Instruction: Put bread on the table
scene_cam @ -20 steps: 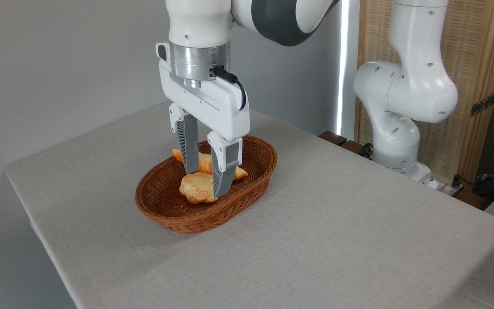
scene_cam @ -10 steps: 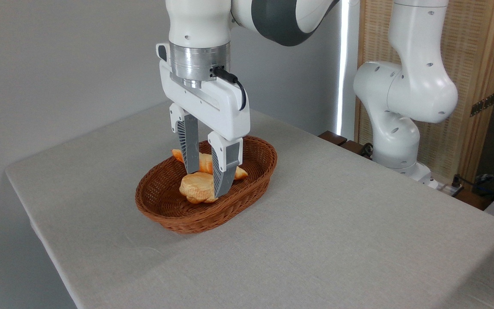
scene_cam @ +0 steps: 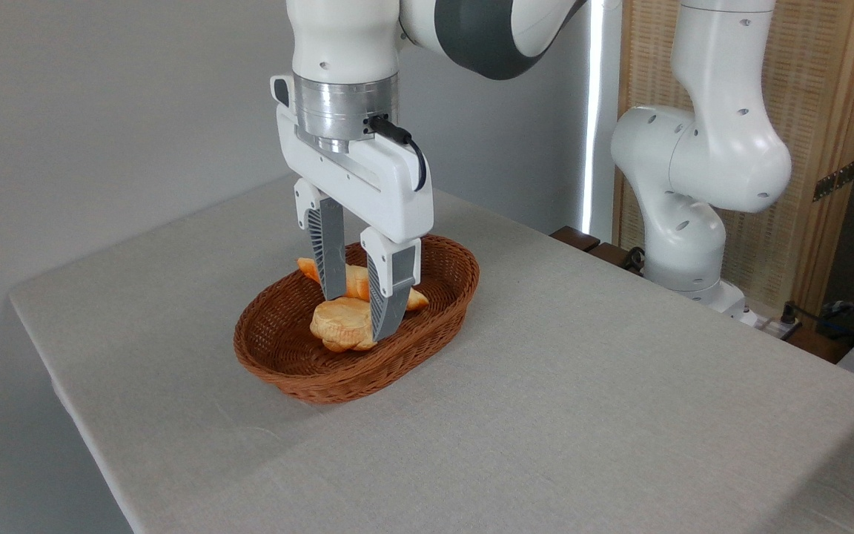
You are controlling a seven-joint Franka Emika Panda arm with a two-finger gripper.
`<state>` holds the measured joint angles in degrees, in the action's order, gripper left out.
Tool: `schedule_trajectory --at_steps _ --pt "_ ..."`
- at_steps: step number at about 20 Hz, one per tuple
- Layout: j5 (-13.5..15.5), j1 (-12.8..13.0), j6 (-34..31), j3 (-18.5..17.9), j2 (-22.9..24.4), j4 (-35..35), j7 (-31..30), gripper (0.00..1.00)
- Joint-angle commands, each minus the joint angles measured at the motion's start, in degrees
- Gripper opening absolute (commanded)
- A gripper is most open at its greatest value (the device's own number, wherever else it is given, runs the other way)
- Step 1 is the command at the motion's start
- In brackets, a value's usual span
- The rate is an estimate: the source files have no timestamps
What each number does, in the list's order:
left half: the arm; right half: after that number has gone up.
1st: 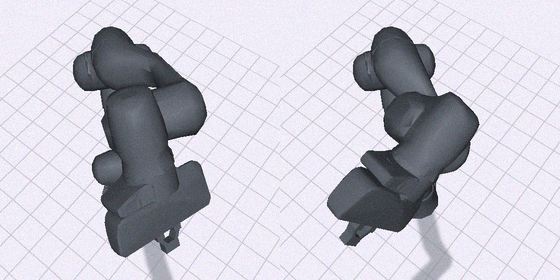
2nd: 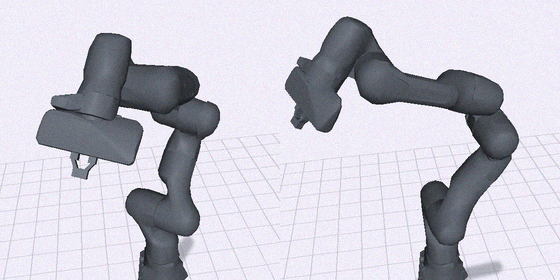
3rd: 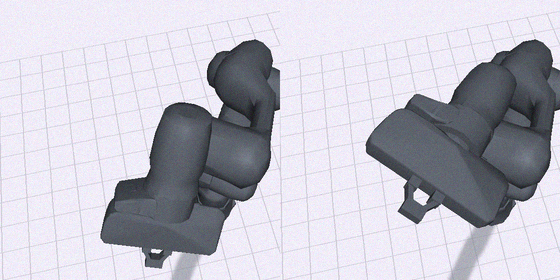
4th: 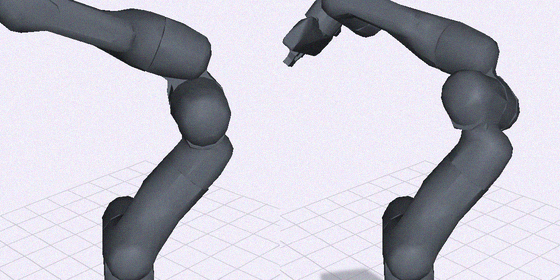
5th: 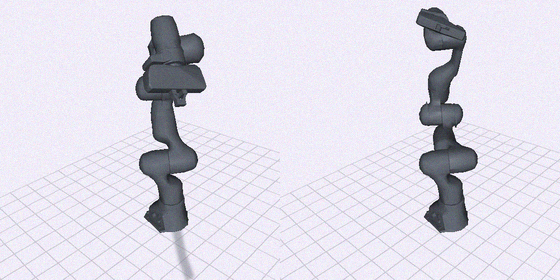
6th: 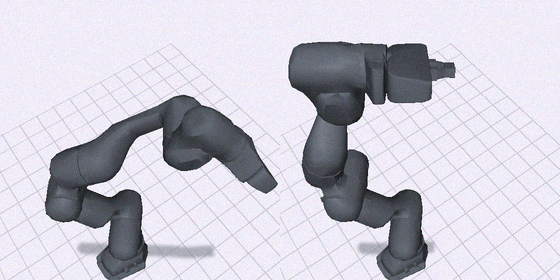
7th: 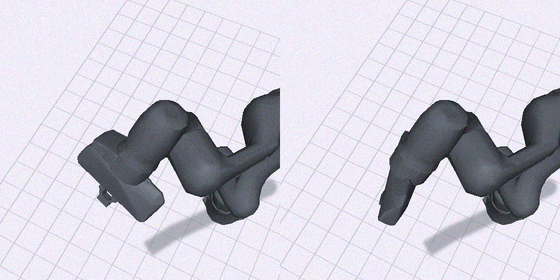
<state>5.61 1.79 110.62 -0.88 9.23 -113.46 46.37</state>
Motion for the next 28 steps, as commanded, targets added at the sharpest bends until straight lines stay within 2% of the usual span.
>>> schedule_trajectory --at_steps 1,13,16,18,23,28 --pt "1.07 -0.30 -1.81 0.00 0.70 0.17 1.09 1.00" --pt "0.98 0.23 -2.42 0.71 0.62 0.00 1.09 1.00" --pt "0.98 2.33 -2.51 0.62 0.62 -0.44 1.18 1.00" --pt "0.98 4.88 -2.51 0.62 0.44 -0.62 1.79 1.00" --pt "0.90 10.77 -4.80 0.62 0.27 -1.23 9.51 1.00" --pt "0.63 15.51 -6.82 0.62 -0.17 -2.37 20.94 1.00"
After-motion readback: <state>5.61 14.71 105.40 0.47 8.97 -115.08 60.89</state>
